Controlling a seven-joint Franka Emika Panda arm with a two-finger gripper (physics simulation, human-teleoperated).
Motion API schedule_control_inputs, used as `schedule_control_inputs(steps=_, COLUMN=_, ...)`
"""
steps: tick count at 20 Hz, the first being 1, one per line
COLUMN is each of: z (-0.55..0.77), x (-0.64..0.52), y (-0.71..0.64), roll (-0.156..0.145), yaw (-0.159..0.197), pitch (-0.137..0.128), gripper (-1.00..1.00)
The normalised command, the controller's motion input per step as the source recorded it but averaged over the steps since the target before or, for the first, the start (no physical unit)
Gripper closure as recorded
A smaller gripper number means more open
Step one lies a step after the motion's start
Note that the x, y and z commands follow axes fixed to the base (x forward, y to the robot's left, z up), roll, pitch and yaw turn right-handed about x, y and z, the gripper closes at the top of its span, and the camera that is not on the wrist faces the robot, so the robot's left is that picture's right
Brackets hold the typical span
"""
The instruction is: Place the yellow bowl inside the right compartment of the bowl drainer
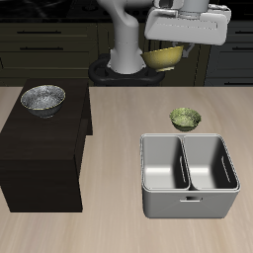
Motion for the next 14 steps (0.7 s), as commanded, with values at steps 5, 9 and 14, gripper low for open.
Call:
schedule_control_inputs(steps=5, z=0.14, x=0.34, y=0.06, roll=-0.012, yaw=-0.032, pitch=0.019, gripper=1.0)
schedule_control_inputs(steps=9, z=0.07, x=0.42, y=0.02, roll=-0.027, yaw=-0.004, pitch=0.028, gripper=1.0)
schedule_control_inputs(steps=14, z=0.03, x=0.29, y=-0.01, roll=-0.036, yaw=-0.01, pitch=0.011, gripper=1.0)
